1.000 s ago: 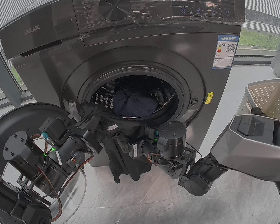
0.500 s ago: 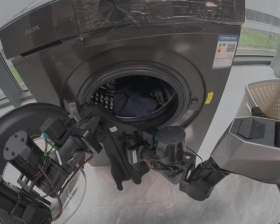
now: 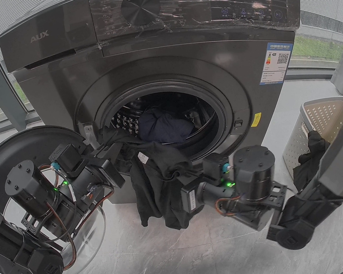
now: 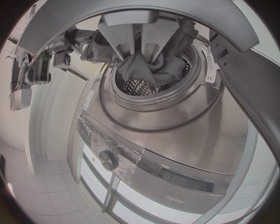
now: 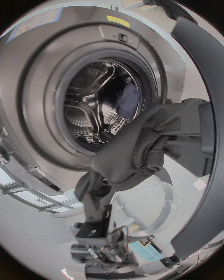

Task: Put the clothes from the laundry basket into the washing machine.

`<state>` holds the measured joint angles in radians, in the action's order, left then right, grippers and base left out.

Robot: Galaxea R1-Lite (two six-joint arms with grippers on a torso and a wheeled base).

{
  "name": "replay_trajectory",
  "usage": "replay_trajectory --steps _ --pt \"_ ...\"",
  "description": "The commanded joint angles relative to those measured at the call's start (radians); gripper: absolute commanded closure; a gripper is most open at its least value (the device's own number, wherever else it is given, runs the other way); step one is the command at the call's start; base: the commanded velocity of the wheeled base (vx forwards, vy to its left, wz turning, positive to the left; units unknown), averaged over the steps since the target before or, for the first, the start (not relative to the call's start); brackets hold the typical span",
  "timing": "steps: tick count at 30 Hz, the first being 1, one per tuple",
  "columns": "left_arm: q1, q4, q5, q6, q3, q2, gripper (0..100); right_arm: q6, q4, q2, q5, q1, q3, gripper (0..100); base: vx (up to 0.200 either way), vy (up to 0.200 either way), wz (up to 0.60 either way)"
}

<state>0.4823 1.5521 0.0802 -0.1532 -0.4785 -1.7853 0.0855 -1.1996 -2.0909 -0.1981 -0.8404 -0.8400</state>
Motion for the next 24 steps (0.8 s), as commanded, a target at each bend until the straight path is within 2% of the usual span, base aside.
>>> replay_trajectory --steps 1,5,6,7,13,18,24 --pt "-0.024 0.000 0.006 0.000 0.000 0.011 100 -0.027 -0.002 0.204 0.072 0.075 0.131 100 0.000 0.000 0.00" --pt "-0.048 0.000 0.015 -0.002 -0.002 0.040 100 -0.040 -0.005 0.258 0.166 0.118 0.196 100 0.000 0.000 0.00" --pt "-0.048 0.000 0.015 -0.002 -0.002 0.040 100 -0.040 -0.005 0.258 0.166 0.118 0.196 100 0.000 0.000 0.00" --pt "-0.053 0.000 0.032 -0.003 0.001 0.057 100 -0.036 -0.018 0.268 0.192 0.132 0.216 100 0.000 0.000 0.00" --pt "-0.051 0.000 0.041 -0.003 0.011 0.109 100 -0.038 -0.170 0.261 0.216 0.146 0.277 100 0.000 0.000 0.00" --pt "-0.048 0.000 0.041 -0.003 0.034 0.150 100 -0.030 -0.287 0.239 0.206 0.149 0.280 100 0.000 0.000 0.00" --pt "-0.041 -0.001 0.041 -0.003 0.058 0.172 100 0.010 -0.318 0.224 0.166 0.138 0.280 100 0.000 0.000 0.00"
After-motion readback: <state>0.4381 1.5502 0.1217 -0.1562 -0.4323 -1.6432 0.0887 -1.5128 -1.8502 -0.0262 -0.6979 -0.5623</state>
